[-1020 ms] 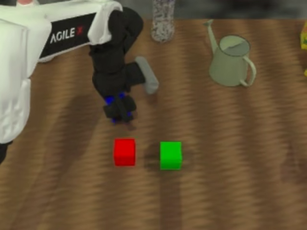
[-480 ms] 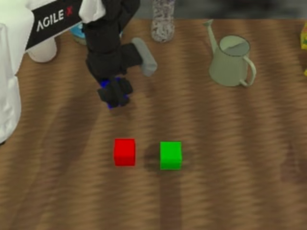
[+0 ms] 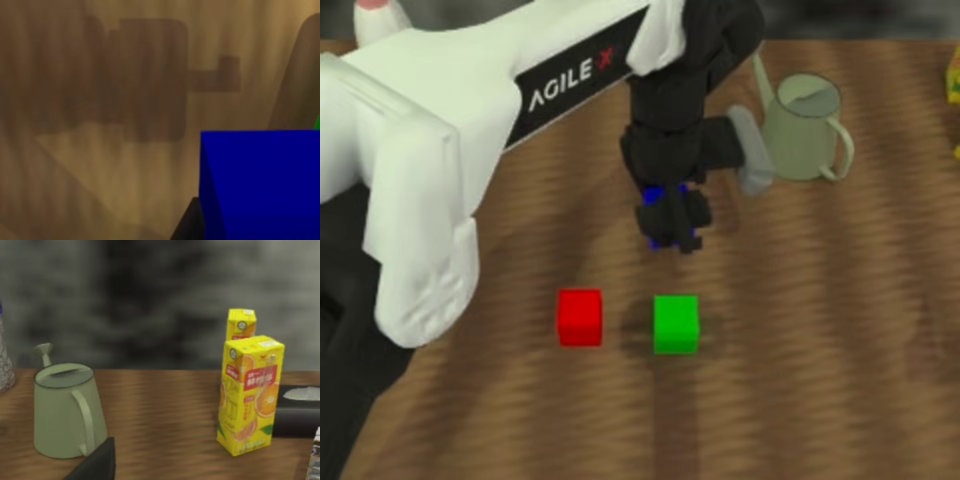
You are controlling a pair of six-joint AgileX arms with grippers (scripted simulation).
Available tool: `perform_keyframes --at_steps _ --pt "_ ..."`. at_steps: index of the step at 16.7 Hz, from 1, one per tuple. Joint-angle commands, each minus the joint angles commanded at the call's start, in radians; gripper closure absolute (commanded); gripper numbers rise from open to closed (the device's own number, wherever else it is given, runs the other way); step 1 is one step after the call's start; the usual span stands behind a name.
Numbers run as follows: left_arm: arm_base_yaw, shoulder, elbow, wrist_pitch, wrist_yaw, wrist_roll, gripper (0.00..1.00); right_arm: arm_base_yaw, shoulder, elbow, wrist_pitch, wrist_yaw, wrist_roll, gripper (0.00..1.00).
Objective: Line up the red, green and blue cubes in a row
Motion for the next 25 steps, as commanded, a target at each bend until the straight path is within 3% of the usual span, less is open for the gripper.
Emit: perform_keyframes --at_steps 3,6,12,19,24,25 --pt "-0.135 0.058 0.133 -0.071 0.002 -0.015 1.0 0.0 0.0 0.0 0.0 0.0 0.0 0.0" --pt "-0.198 0.082 0.197 -0.103 0.003 -0.025 1.0 0.0 0.0 0.0 0.0 0.0 0.0 0.0" --pt "-0.196 0.078 0.18 -0.085 0.002 -0.025 1.0 0.0 0.0 0.0 0.0 0.0 0.0 0.0" --pt "-0.202 0.087 -0.043 0.142 0.003 -0.028 1.0 0.0 0.0 0.0 0.0 0.0 0.0 0.0" --pt "-0.203 0.088 -0.068 0.168 0.003 -0.028 1.0 0.0 0.0 0.0 0.0 0.0 0.0 0.0" --pt "-0.203 0.088 -0.068 0.168 0.003 -0.028 0.92 0.0 0.0 0.0 0.0 0.0 0.0 0.0"
